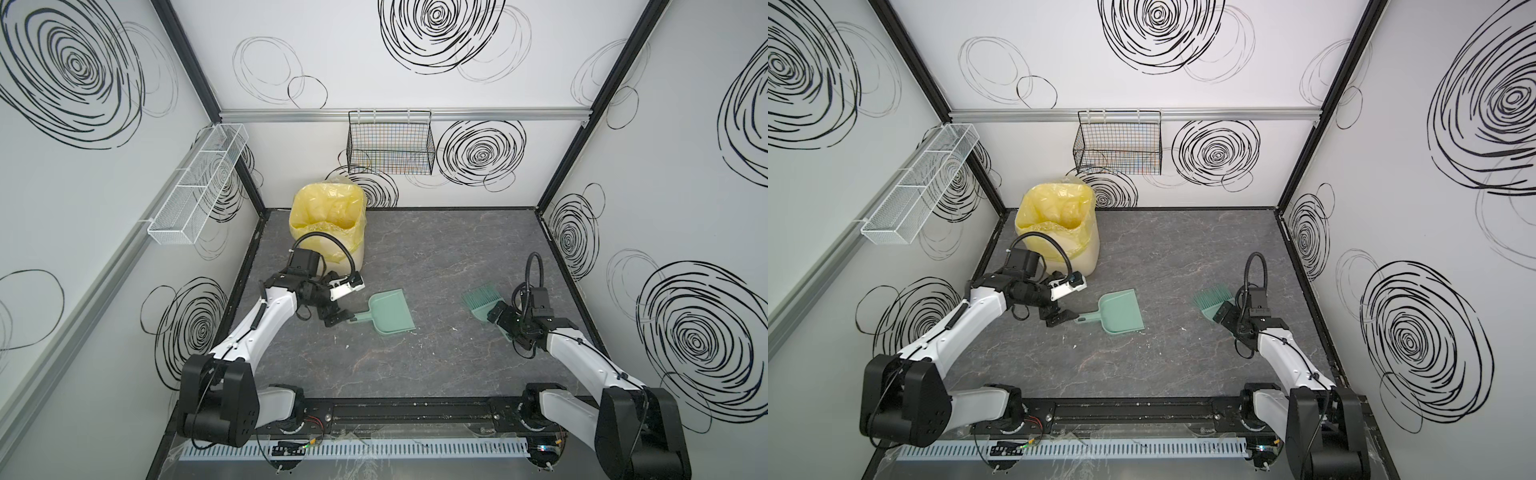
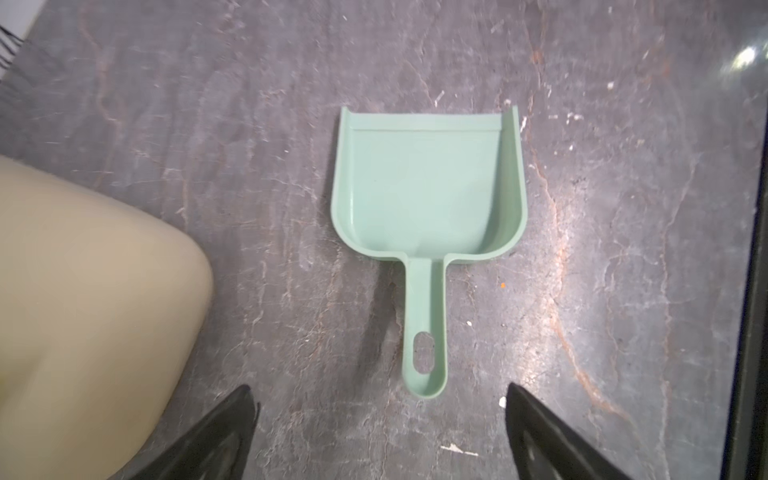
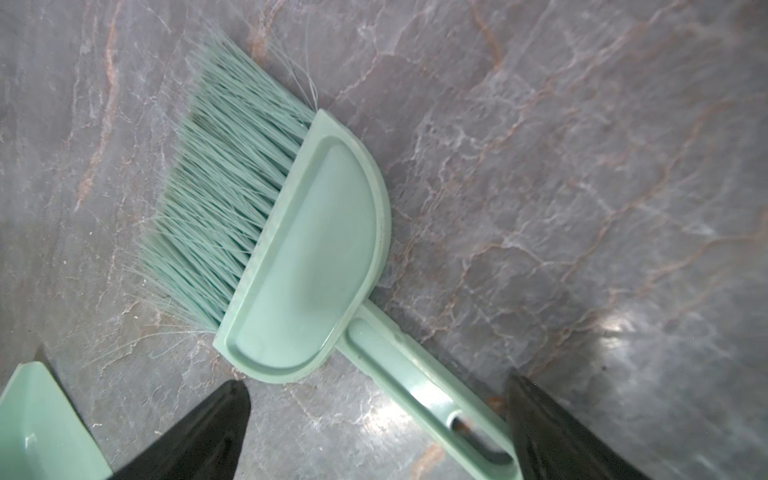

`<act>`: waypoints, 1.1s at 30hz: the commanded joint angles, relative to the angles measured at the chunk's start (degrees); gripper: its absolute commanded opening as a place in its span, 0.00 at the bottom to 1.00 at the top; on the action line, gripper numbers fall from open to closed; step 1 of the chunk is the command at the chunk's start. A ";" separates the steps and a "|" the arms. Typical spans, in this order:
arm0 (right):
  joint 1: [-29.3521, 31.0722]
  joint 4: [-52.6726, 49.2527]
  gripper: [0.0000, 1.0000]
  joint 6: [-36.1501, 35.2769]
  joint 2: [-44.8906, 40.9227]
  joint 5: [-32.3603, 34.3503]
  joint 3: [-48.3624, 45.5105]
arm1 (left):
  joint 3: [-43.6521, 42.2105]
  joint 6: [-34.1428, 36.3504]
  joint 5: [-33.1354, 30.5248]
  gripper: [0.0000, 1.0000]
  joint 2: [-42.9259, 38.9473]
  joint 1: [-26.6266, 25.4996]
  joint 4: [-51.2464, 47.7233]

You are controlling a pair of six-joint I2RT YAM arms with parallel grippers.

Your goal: Sweep away the paper scraps from the table

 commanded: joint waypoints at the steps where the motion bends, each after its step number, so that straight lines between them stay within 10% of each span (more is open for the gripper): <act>1: 2.20 -3.14 1.00 2.49 -0.68 2.13 2.08 | 1.40 -0.09 12.43 0.96 -2.27 6.83 -2.89; 7: 2.82 -0.18 1.00 4.38 -0.74 0.46 6.09 | -9.80 -29.22 20.97 0.97 -7.65 19.20 29.11; 13: 3.39 -1.72 1.00 1.68 -0.10 5.68 15.15 | -29.72 -62.52 1.79 0.96 -13.47 19.20 78.41; 20: 2.90 8.05 1.00 -7.14 -0.79 14.95 20.40 | -41.07 -62.67 -13.76 0.96 -5.03 10.81 103.85; 33: 0.88 62.44 1.00 -26.68 2.29 30.53 -8.42 | -45.70 -60.75 -24.73 0.96 12.52 5.31 126.28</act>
